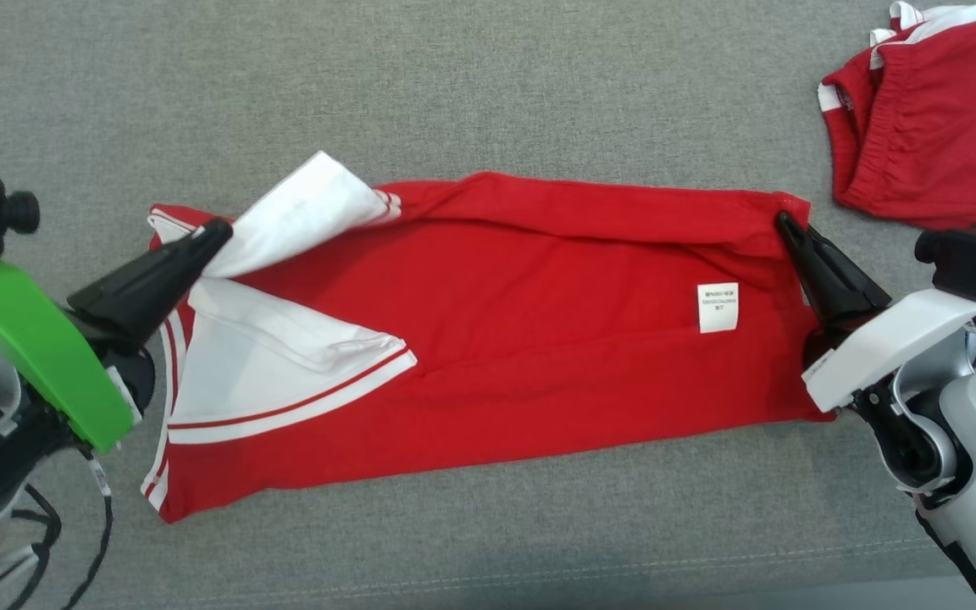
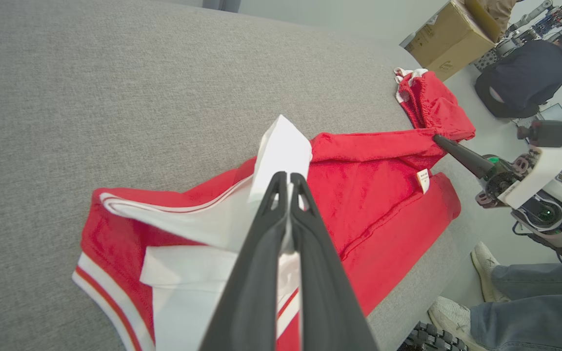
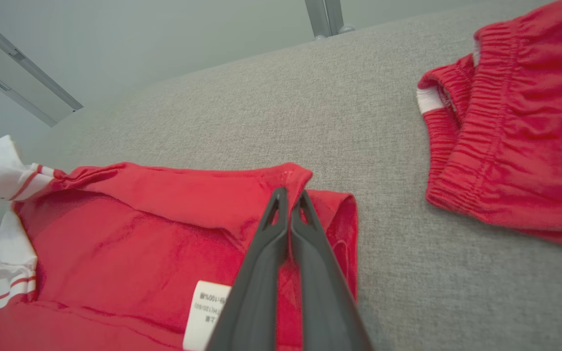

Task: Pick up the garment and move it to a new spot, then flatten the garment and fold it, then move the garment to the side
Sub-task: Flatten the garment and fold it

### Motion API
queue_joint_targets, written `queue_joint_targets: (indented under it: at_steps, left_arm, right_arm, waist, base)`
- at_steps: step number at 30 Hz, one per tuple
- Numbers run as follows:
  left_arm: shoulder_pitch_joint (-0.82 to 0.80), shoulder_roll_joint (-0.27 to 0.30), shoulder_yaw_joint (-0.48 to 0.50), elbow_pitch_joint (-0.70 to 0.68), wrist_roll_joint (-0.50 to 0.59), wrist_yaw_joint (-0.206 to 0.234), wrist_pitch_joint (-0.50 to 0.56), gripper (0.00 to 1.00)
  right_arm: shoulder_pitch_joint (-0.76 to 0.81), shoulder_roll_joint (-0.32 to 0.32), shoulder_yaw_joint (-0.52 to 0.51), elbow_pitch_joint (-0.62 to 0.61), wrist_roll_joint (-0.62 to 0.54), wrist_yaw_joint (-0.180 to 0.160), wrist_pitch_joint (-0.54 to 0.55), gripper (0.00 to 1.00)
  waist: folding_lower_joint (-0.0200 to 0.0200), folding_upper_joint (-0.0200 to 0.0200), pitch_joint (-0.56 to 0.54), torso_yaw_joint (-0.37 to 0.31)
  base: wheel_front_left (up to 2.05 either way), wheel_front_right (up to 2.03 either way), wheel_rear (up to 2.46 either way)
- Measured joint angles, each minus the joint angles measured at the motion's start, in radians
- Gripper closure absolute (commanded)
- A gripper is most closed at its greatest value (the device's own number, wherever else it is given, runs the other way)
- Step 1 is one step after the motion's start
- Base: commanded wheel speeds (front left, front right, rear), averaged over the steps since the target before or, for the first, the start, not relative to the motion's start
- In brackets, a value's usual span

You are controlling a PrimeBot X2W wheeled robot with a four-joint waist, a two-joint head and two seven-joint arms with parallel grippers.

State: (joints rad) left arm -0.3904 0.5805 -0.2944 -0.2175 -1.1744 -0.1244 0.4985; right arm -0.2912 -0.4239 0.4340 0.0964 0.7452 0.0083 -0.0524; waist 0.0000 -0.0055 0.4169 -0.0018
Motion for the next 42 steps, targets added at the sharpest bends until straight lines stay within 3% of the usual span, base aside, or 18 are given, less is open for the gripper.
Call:
queue_joint_targets:
  at_steps: [13, 22, 33, 42]
  left_arm:
    - [0.165, -0.008, -0.055, -0.207, -0.012, 0.0, -0.021, 1.0]
    - [0.273, -0.015, -0.048, -0.242, -0.008, 0.018, -0.058, 1.0]
    - [0.355, -0.01, -0.027, -0.216, 0.0, 0.037, -0.104, 1.0]
    - [0.413, -0.015, -0.003, -0.183, 0.001, 0.055, -0.131, 1.0]
  right_arm:
    - [0.02, -0.124, -0.018, -0.048, -0.083, -0.038, -0.008, 1.0]
    - [0.069, -0.178, 0.046, -0.097, -0.151, -0.034, 0.018, 1.0]
    - [0.108, -0.245, 0.065, -0.185, -0.192, -0.018, 0.037, 1.0]
    - [0.188, -0.245, 0.087, -0.218, -0.188, -0.02, 0.051, 1.0]
  waist:
    - [0.0, 0.0, -0.05, 0.067]
    - [0.0, 0.0, -0.058, 0.118]
    - [0.0, 0.0, -0.059, 0.093]
    - [0.0, 0.0, -0.064, 0.063]
  base:
    - [0.0, 0.0, 0.0]
    - [0.0, 0.0, 0.0]
    - [0.0, 0.0, 0.0]
    - [0.0, 0.0, 0.0]
